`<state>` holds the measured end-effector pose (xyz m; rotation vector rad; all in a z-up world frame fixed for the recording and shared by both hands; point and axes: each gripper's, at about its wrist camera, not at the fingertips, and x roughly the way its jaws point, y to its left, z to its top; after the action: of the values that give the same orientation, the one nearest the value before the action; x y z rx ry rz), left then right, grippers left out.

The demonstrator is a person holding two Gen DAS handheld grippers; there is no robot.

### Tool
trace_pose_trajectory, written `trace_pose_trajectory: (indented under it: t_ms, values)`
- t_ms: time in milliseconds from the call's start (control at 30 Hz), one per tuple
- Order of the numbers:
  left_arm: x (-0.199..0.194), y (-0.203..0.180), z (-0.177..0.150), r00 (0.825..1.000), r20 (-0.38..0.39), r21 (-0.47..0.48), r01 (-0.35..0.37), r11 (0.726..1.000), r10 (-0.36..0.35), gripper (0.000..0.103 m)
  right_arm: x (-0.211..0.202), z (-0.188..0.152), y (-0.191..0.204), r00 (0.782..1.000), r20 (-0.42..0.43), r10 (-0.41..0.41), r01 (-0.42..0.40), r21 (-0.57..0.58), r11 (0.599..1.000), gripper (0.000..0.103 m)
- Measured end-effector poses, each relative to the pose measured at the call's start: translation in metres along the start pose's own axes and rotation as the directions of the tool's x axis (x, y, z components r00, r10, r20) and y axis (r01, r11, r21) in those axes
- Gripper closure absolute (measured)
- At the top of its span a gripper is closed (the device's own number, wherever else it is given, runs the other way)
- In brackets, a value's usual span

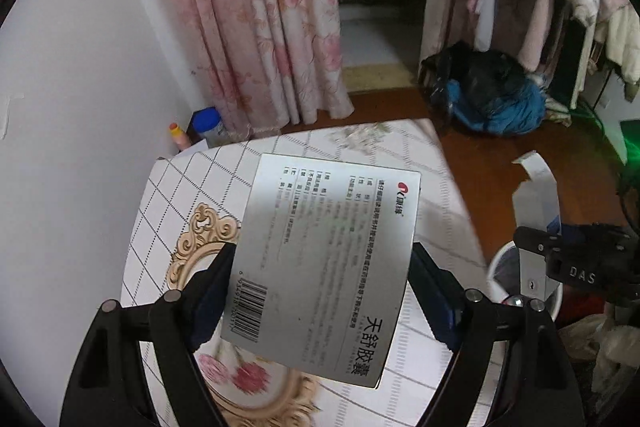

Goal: Collect trash
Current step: 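Grasp the green-and-white medicine box with the left tool while the right grasps the white oligopeptides box, then carry both boxes over the bin and open both tools to drop them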

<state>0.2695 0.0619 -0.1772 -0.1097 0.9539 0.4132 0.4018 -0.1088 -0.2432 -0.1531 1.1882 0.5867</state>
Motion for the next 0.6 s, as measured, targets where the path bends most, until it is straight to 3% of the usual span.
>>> trace_pose_trajectory:
  t_ms: [200,333,467,600]
  values:
    - [-0.041,-0.063,0.001,0.995,0.053,0.024,0.089,0.996,-0.090,0.021,-0.073,-0.035,-0.057,0.995,0.097,-0.004,-0.004,0.079,0.997,0.062]
    - [-0.048,-0.108,0.006,0.985,0.057,0.045,0.158,0.986,-0.161,0.021,-0.113,-0.056,-0.104,0.991,0.133,-0.029,0.011,0.135,0.991,0.062]
    - [-0.029,-0.154,0.012,0.972,0.003,0.049,0.235,0.971,-0.236,0.021,-0.129,-0.069,-0.150,0.988,0.138,-0.066,0.038,0.194,0.980,0.062]
    - [0.011,-0.199,0.013,0.945,-0.114,0.032,0.311,0.950,-0.306,0.021,-0.118,-0.084,-0.208,0.992,0.082,-0.092,0.067,0.276,0.959,0.062]
